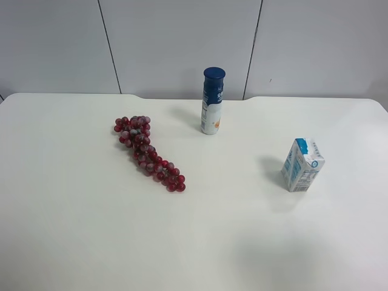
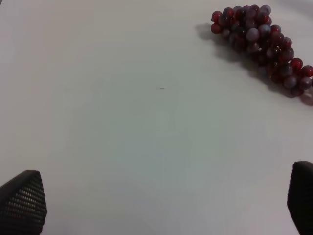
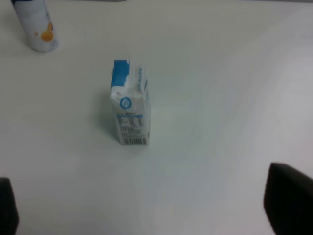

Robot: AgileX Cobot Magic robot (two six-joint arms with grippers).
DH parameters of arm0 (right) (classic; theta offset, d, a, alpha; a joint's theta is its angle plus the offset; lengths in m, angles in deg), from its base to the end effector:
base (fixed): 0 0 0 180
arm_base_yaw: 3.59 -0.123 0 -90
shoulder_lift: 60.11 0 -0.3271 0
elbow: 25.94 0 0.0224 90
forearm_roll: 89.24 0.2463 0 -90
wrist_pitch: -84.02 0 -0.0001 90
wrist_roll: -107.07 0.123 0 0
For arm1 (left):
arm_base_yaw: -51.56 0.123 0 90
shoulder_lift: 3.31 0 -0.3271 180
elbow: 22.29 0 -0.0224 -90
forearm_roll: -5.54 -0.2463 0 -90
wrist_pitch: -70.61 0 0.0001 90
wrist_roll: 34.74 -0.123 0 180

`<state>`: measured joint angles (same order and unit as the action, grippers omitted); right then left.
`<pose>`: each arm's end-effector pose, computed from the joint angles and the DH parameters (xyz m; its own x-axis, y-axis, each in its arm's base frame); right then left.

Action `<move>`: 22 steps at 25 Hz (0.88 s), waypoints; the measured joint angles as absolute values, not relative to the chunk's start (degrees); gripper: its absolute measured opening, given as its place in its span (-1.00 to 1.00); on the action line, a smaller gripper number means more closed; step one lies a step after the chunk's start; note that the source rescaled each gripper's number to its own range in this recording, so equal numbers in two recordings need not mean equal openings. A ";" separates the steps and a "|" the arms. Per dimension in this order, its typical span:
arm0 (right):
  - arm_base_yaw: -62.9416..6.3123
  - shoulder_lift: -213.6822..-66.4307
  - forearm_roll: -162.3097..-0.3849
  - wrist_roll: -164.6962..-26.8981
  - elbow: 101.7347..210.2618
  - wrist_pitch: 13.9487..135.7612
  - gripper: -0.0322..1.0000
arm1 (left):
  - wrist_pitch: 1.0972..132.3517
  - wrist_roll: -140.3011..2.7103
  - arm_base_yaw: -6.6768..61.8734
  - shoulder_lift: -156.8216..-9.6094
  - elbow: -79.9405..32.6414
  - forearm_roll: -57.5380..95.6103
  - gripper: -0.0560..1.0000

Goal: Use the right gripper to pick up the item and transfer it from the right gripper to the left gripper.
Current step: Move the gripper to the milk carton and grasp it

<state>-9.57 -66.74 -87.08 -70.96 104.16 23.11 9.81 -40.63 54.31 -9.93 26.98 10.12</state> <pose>-0.0230 0.0017 0.2586 -0.4644 0.0043 -0.8856 -0.1089 0.9921 0.0619 -0.0235 -0.0097 0.2623 -0.4456 0.0422 -0.8942 0.0429 0.9987 0.0258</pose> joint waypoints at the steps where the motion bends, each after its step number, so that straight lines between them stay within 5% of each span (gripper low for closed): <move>1: -9.57 -66.74 -87.08 -70.96 104.16 23.11 0.97 | 9.81 -40.63 54.31 -9.93 26.98 10.12 1.00; 15: -9.57 -67.00 -87.08 -70.96 104.16 23.11 0.97 | 9.81 -40.63 54.31 -9.93 26.98 10.12 1.00; 22: -9.57 -79.49 -86.89 -70.91 108.22 23.06 0.97 | 9.81 -40.63 54.31 -9.93 26.98 10.12 1.00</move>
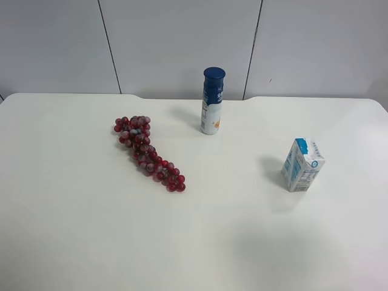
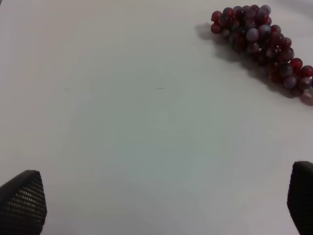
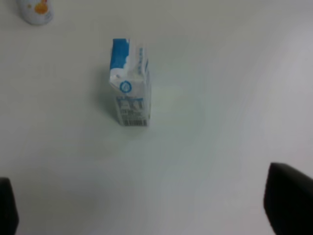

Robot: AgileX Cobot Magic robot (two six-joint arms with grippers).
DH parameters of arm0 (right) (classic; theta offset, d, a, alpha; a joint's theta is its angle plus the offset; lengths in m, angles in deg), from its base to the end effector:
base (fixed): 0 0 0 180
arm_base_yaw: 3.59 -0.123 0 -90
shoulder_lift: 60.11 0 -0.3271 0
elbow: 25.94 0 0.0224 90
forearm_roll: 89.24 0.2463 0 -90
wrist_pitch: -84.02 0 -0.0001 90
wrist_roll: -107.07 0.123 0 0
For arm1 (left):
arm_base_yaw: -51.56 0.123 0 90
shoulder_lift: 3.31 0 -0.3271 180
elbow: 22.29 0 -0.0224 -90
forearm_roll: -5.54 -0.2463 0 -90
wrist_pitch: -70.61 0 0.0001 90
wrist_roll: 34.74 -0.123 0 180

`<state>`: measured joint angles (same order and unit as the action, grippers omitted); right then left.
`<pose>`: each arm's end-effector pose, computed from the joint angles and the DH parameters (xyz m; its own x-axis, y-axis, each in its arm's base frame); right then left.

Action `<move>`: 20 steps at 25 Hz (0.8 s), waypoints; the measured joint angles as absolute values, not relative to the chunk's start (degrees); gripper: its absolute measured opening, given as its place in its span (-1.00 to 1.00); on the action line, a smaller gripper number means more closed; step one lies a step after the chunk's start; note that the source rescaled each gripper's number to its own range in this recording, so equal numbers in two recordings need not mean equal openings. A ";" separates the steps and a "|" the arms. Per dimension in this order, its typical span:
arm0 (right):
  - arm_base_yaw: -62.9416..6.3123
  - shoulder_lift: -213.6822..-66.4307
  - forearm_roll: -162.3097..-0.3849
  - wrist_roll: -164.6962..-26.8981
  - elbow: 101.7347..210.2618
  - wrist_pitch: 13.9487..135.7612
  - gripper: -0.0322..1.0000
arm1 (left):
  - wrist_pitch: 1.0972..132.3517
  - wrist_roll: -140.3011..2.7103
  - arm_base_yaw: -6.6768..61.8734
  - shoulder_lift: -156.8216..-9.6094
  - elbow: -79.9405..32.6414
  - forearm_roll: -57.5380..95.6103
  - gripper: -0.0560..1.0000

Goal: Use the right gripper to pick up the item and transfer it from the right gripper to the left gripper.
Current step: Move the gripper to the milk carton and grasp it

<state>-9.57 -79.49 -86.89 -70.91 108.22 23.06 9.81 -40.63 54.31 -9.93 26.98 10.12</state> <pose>0.0044 0.0049 0.2825 -0.5933 -0.0067 -0.8050 -0.1003 0.9928 0.0656 -0.0235 -0.0097 0.2623 -0.4456 0.0422 -0.8942 0.0429 0.9987 0.0258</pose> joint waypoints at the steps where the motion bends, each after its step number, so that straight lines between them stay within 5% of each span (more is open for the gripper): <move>1: -9.57 -82.45 -86.89 -70.91 109.61 23.06 0.97 | 9.81 -40.63 54.31 -9.93 26.98 10.12 1.00; 20: -9.57 -137.50 -86.32 -70.83 132.24 23.86 0.97 | 9.81 -40.63 54.31 -9.93 26.98 10.12 1.00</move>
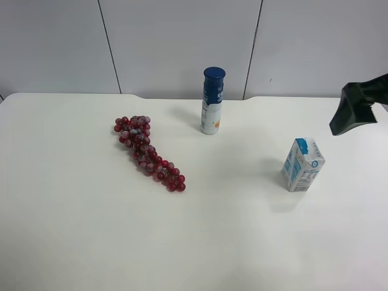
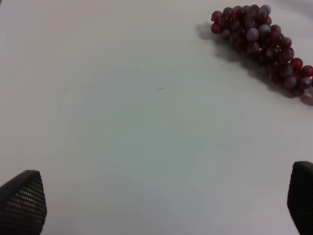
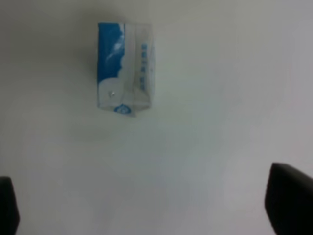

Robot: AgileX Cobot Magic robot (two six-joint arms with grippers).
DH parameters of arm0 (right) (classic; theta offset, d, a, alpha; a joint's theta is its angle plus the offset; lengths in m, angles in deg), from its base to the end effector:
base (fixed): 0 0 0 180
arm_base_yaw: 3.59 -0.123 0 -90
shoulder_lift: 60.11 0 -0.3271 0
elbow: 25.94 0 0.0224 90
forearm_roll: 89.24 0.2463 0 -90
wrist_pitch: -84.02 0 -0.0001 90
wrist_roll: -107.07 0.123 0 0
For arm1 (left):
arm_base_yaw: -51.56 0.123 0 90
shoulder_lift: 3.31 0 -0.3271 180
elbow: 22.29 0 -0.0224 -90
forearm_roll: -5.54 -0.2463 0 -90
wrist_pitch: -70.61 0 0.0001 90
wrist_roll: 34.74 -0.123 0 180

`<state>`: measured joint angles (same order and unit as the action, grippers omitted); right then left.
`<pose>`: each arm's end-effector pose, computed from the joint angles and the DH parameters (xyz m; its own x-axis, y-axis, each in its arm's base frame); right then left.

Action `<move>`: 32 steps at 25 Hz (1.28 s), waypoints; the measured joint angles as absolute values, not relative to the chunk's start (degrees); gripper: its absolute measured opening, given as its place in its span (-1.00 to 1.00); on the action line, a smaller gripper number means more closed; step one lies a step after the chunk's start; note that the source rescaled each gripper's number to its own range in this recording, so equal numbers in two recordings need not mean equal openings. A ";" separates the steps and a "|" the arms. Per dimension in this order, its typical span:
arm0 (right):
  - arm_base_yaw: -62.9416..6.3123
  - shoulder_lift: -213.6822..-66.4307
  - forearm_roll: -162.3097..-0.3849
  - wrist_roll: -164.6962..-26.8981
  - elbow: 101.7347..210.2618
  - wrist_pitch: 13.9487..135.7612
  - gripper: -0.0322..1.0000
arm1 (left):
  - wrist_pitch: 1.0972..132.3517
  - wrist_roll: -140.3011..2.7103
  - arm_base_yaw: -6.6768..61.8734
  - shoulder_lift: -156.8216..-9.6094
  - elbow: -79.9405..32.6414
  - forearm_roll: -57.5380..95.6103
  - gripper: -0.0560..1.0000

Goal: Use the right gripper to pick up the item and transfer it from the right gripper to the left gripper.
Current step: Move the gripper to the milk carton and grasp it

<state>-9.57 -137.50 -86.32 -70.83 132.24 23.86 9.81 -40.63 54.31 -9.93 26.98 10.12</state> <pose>0.2168 0.0282 0.3099 -0.9362 -0.0358 -0.3496 -0.0617 0.9961 0.0631 -0.0235 -0.0097 0.2623 -0.4456 0.0422 -0.8942 0.0429 0.9987 0.0258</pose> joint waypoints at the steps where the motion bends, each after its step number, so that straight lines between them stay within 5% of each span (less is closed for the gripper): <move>1: -9.57 -139.58 -86.26 -70.59 132.77 23.98 0.97 | 9.81 -40.63 54.31 -9.93 26.98 10.12 1.00; 20: -9.57 -162.69 -83.89 -69.87 136.74 31.00 0.89 | 9.81 -40.63 54.31 -9.93 26.98 10.12 1.00; 27: -9.57 -166.43 -83.89 -69.87 136.74 32.98 0.48 | 9.81 -40.63 54.31 -9.93 26.98 10.12 1.00; 32: -9.57 -166.48 -83.89 -69.87 136.74 34.28 -0.23 | 9.81 -40.63 54.31 -9.93 26.98 10.12 1.00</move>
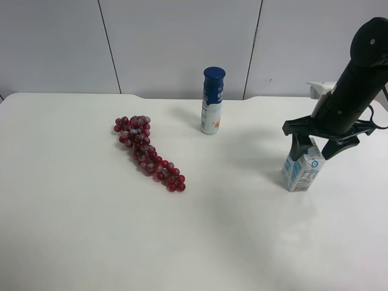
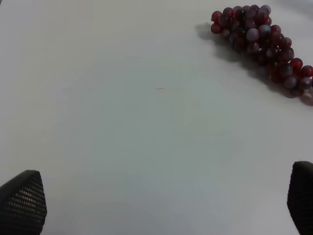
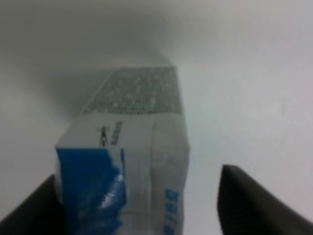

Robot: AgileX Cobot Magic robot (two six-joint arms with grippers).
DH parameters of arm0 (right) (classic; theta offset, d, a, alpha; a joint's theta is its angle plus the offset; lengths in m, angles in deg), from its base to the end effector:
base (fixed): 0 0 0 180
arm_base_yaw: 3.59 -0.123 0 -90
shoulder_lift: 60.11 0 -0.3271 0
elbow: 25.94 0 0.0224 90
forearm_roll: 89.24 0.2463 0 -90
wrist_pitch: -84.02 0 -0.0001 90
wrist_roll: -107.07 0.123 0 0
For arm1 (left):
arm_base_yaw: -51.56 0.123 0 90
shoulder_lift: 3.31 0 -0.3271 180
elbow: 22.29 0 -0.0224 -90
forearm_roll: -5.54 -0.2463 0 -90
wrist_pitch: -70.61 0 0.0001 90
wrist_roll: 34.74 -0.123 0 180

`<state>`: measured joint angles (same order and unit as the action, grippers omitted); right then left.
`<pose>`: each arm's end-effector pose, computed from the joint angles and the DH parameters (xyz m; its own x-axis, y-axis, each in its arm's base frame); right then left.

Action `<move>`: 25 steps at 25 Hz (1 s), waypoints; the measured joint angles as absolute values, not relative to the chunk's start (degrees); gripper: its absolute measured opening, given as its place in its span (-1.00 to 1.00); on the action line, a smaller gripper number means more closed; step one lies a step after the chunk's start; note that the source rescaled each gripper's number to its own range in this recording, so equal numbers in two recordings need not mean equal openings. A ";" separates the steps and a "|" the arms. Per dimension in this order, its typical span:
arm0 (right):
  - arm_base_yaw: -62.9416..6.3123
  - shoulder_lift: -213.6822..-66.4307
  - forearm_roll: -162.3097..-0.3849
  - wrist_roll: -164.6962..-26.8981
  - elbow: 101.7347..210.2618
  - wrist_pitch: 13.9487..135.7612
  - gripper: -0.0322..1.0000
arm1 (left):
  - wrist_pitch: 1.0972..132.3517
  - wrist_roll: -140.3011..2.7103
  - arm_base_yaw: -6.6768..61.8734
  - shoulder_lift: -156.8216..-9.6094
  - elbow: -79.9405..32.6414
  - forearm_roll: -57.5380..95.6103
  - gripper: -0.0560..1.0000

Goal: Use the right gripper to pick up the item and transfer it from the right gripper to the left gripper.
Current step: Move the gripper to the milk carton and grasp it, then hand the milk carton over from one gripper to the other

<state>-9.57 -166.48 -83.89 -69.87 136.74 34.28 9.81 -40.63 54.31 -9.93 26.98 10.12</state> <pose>0.3211 0.0424 0.1970 -0.9941 0.0098 -0.1078 0.0008 0.9965 0.0835 -0.0235 -0.0097 0.2623 -0.4456 0.0422 -0.8942 0.0429 0.9987 0.0258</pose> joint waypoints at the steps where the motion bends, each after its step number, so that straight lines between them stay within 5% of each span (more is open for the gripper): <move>1: -9.57 -166.48 -83.80 -69.87 136.74 34.47 -0.44 | 9.81 -40.63 54.31 -9.93 26.98 10.12 1.00; 3: -9.57 -166.48 -83.57 -69.87 136.74 34.58 -0.90 | 9.81 -40.63 54.31 -9.93 26.98 10.18 1.00; 4: -9.57 -166.48 -83.63 -69.79 136.74 34.64 -0.93 | 9.81 -40.63 54.31 -9.93 26.98 10.18 1.00; 25: -10.78 -155.62 -74.24 -74.09 144.70 22.76 -0.94 | 9.81 -40.63 54.31 -9.93 26.98 10.18 1.00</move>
